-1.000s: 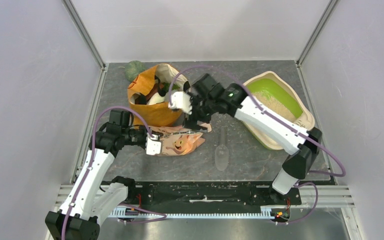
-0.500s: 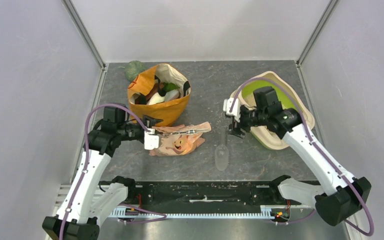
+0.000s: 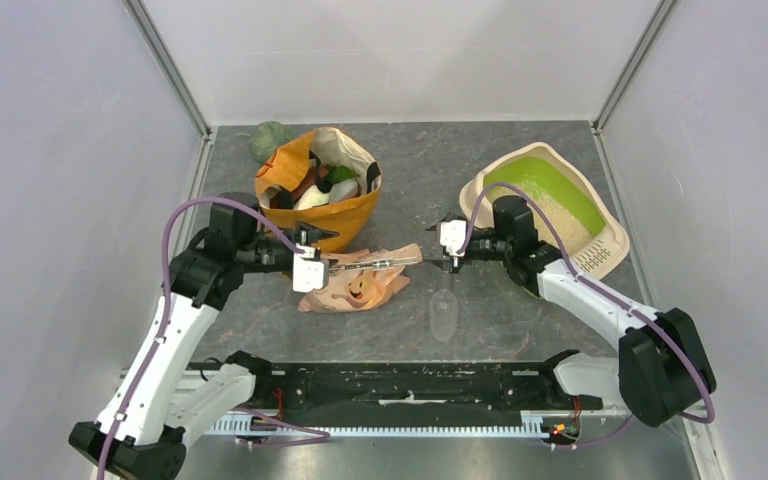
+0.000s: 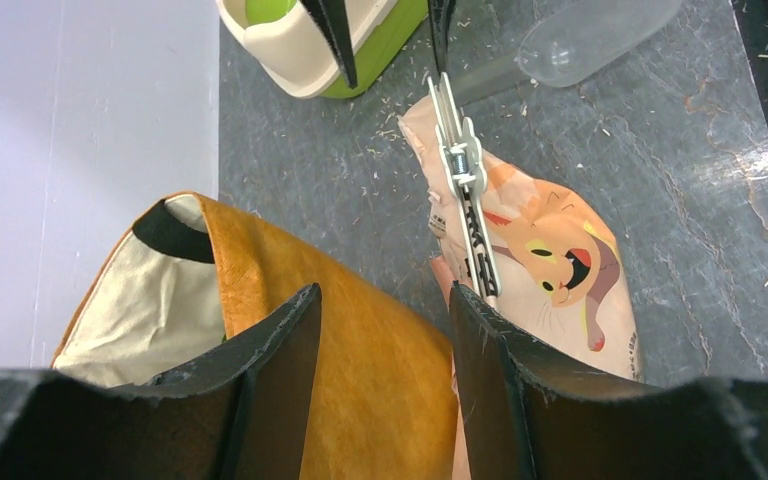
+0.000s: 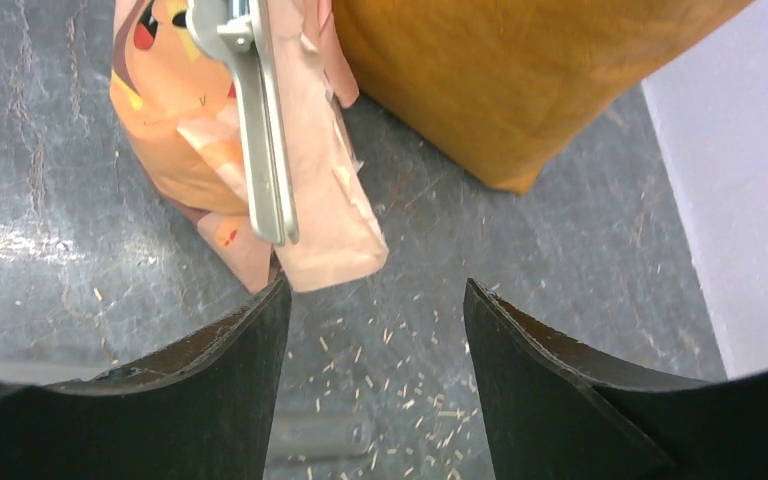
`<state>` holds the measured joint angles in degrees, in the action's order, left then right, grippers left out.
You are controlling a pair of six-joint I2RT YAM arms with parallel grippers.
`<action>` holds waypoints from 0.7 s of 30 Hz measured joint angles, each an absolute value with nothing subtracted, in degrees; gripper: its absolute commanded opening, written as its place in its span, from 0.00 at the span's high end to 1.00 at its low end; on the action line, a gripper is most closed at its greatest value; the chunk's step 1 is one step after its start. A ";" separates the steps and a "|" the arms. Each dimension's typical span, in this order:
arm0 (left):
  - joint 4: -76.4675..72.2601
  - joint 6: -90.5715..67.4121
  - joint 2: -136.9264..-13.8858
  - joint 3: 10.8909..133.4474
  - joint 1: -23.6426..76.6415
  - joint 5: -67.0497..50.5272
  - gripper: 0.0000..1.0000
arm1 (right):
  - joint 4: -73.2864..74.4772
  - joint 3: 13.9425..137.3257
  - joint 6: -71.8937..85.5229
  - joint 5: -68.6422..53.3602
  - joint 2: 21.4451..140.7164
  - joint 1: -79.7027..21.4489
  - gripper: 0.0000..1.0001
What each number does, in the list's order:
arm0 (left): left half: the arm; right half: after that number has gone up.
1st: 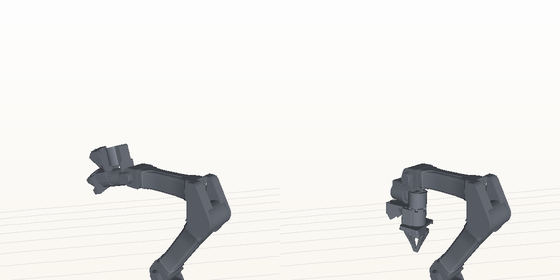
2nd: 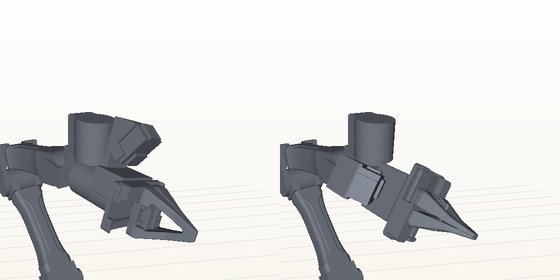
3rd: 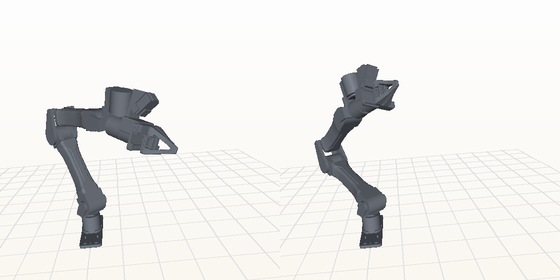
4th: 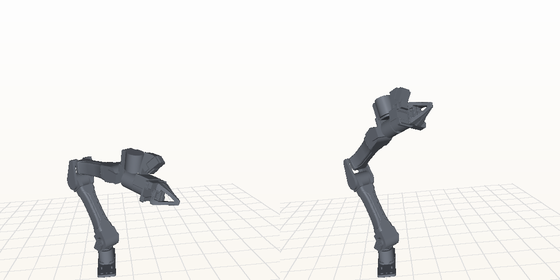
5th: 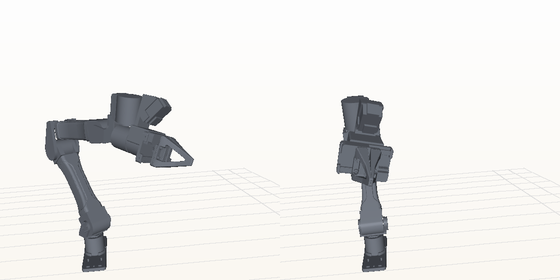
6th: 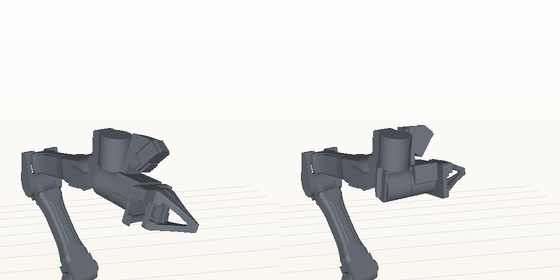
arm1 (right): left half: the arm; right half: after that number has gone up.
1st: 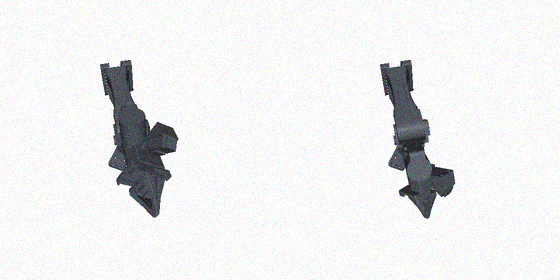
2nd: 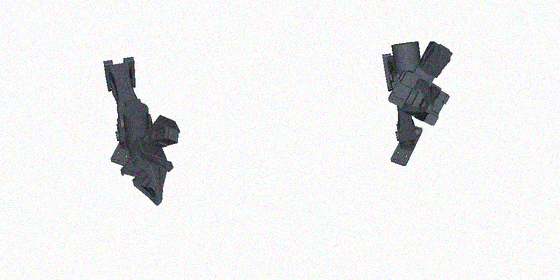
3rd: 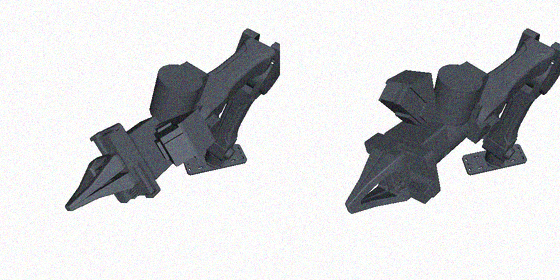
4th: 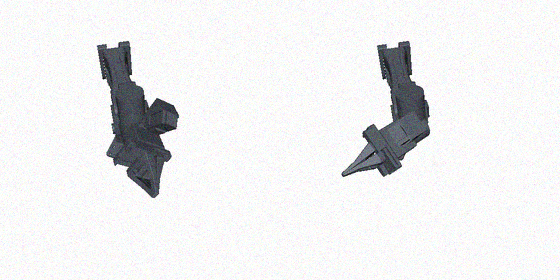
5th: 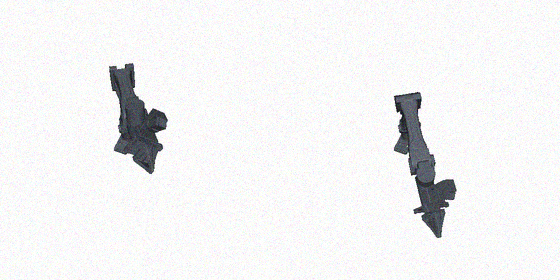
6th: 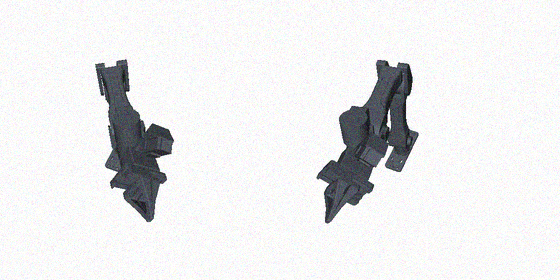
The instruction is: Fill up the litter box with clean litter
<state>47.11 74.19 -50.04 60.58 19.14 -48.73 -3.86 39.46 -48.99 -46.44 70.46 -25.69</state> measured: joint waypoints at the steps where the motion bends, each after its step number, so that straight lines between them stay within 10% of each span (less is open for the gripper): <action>1: 47.13 73.95 -50.41 60.73 19.66 -48.27 0.43 | -5.87 39.46 -49.04 -47.35 71.13 -25.69 0.29; 21: 39.09 55.61 -56.34 62.04 33.12 -37.39 0.34 | -4.93 40.23 -56.36 -53.65 79.40 -27.20 0.39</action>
